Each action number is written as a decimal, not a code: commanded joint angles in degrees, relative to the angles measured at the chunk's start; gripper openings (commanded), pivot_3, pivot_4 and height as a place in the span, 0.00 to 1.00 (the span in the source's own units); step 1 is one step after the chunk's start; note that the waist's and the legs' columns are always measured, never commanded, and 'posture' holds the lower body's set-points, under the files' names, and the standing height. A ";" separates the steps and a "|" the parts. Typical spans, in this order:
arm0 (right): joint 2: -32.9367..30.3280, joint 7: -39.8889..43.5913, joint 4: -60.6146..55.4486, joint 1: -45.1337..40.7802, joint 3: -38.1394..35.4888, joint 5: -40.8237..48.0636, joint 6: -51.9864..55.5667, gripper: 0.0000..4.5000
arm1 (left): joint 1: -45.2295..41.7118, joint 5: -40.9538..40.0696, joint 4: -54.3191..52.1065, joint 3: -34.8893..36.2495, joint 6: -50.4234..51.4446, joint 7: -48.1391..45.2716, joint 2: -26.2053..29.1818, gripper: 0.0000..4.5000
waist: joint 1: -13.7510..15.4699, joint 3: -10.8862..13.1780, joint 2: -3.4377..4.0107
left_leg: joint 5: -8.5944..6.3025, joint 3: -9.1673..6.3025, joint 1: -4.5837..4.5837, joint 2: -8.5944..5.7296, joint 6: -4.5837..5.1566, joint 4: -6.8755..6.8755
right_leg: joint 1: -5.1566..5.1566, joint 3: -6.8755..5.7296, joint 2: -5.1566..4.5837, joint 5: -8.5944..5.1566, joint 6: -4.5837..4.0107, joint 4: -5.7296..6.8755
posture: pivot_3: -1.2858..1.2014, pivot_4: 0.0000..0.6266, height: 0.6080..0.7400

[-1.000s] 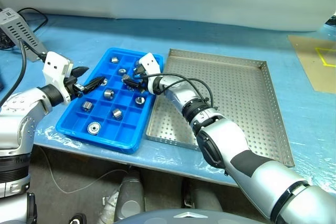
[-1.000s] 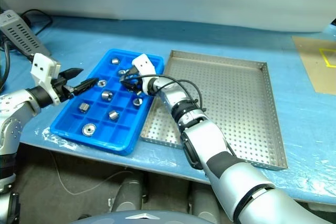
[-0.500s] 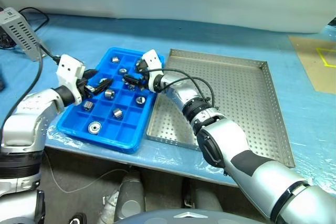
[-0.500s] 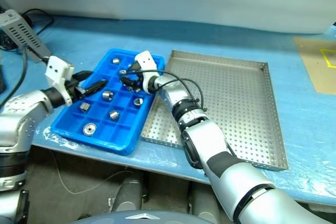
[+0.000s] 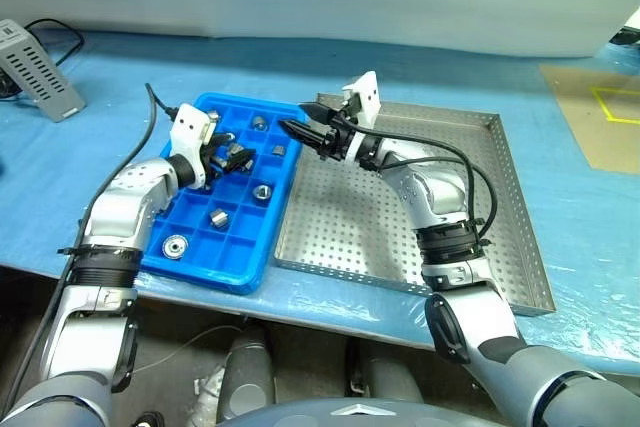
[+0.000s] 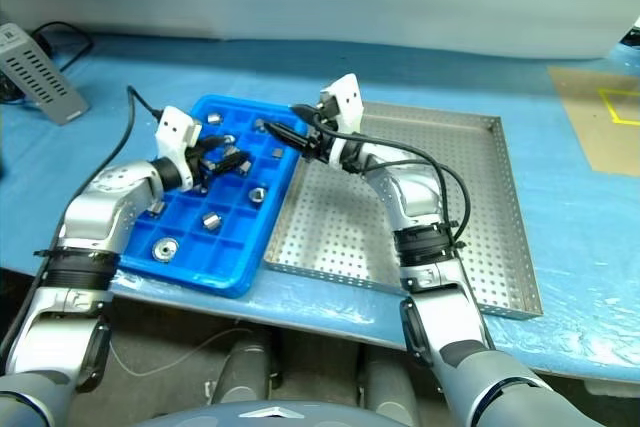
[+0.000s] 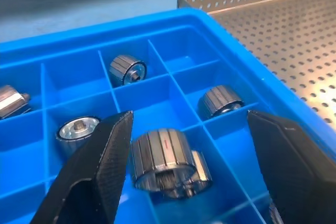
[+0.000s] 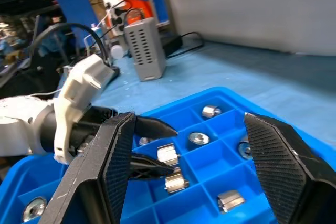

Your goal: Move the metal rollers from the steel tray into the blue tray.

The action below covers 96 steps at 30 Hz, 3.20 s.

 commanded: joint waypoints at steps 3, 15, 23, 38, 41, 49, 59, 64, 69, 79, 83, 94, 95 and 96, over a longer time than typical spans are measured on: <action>0.09 -3.46 -1.80 0.36 -0.57 1.16 0.68 0.76 | -1.02 2.04 0.15 -0.69 -3.17 0.30 -1.55 0.81 | -0.07 0.00 0.00 | -0.06 0.01 -0.08 -0.04 0.11 0.04 | 0.00 0.01 -0.03 -0.04 -0.08 -0.07 | 0.48 0.24 1.00; -0.57 -6.50 1.37 0.17 -0.79 0.72 -0.46 0.76 | -0.21 3.31 5.69 2.40 -3.82 2.85 -1.50 0.81 | -0.11 0.00 0.00 | -0.08 0.02 -0.08 -0.03 0.15 0.07 | 0.01 0.01 -0.03 -0.05 -0.09 -0.07 | 0.48 0.24 1.00; -1.07 -7.04 2.29 -0.06 -0.07 0.39 -1.07 0.76 | -0.57 4.57 5.48 0.03 -1.73 3.56 -4.98 0.81 | 0.04 0.00 0.00 | -0.10 0.02 -0.06 -0.03 0.17 0.10 | 0.09 -0.01 -0.07 -0.05 -0.10 -0.09 | 0.49 0.24 1.00; -1.04 -7.51 2.45 0.75 0.91 -0.30 -1.55 0.77 | -2.59 6.34 11.29 1.21 -2.98 4.58 -4.48 0.54 | -0.10 0.00 0.00 | -0.11 0.03 0.24 -0.03 0.19 0.09 | 0.38 0.00 -0.07 -0.05 -0.10 -0.11 | 0.48 0.24 1.00; -0.90 -7.39 2.58 0.82 1.09 -0.38 -1.77 0.77 | -2.43 5.98 10.28 1.01 -2.44 3.66 -4.54 0.46 | -0.12 0.00 0.00 | -0.11 0.03 0.27 -0.03 0.19 0.07 | 0.40 0.01 -0.07 -0.05 -0.10 -0.12 | 0.48 0.24 1.00; -1.25 -6.70 3.16 0.51 1.65 -0.69 -2.51 0.77 | -1.09 1.06 2.11 3.14 1.49 0.44 -4.85 0.46 | -0.10 0.01 0.01 | -0.14 0.04 0.24 -0.03 0.23 0.03 | 0.40 0.01 -0.08 -0.06 -0.11 -0.20 | 0.49 0.24 1.00; -3.12 -1.96 1.69 1.46 4.59 -0.90 -3.19 0.77 | -3.22 -5.93 -13.05 4.22 9.09 0.00 -6.24 0.46 | 1.02 0.02 0.01 | -0.24 0.06 -0.17 -0.03 0.40 0.12 | 0.08 -0.04 -0.12 -0.06 -0.11 -0.22 | 0.49 0.24 1.00; -3.20 -2.09 2.49 1.11 4.83 -1.09 -3.36 0.77 | -4.02 -5.54 -11.35 5.26 8.47 0.54 -5.18 0.46 | 0.08 0.02 0.01 | -0.18 0.07 -0.09 -0.02 0.31 0.09 | 0.07 -0.02 -0.06 -0.06 -0.11 -0.18 | 0.49 0.24 1.00; -2.79 -2.75 2.99 1.37 5.16 -1.41 -3.05 0.77 | -4.21 -5.44 -10.46 5.16 7.84 1.22 -5.23 0.46 | -0.09 0.02 0.01 | -0.19 0.07 -0.11 -0.03 0.32 0.07 | 0.07 -0.02 -0.06 -0.06 -0.10 -0.22 | 0.49 0.24 1.00; -1.45 -2.19 4.28 0.15 8.31 -4.19 -5.48 0.77 | -11.25 -5.82 -6.32 3.55 6.17 3.44 -12.96 0.46 | 0.02 0.02 0.01 | -0.21 0.07 -0.15 -0.04 0.35 0.14 | 0.08 -0.02 -0.10 -0.06 -0.10 -0.21 | 0.49 0.24 1.00; -1.32 -2.34 4.72 0.06 8.11 -4.41 -6.14 0.77 | -12.04 -5.21 -5.45 1.11 5.93 1.20 -13.92 0.46 | -0.17 0.02 0.01 | -0.21 0.07 -0.14 -0.04 0.35 0.11 | 0.07 -0.02 -0.07 -0.06 -0.10 -0.21 | 0.49 0.24 1.00; -5.36 -2.26 1.58 2.24 7.58 -5.29 -4.13 0.77 | -11.57 -4.05 -3.94 0.19 5.00 0.09 -12.72 0.46 | -0.11 0.02 0.01 | -0.27 0.07 -0.16 -0.05 0.47 0.13 | 0.06 -0.02 -0.07 -0.06 -0.10 -0.21 | 0.48 0.24 1.00; -6.24 -2.53 1.29 2.46 7.17 -5.45 -3.71 0.77 | -11.22 -4.18 -4.51 0.12 5.22 -0.29 -12.38 0.46 | -0.10 0.02 0.01 | -0.27 0.07 -0.16 -0.05 0.47 0.14 | 0.07 -0.01 -0.08 -0.06 -0.10 -0.21 | 0.48 0.24 1.00; -6.97 -2.52 0.70 2.85 6.90 -5.29 -3.38 0.77 | -10.89 -4.41 -5.21 0.07 5.50 -0.55 -12.17 0.46 | -0.10 0.02 0.01 | -0.27 0.07 -0.16 -0.05 0.47 0.15 | 0.08 -0.01 -0.08 -0.05 -0.10 -0.21 | 0.48 0.24 1.00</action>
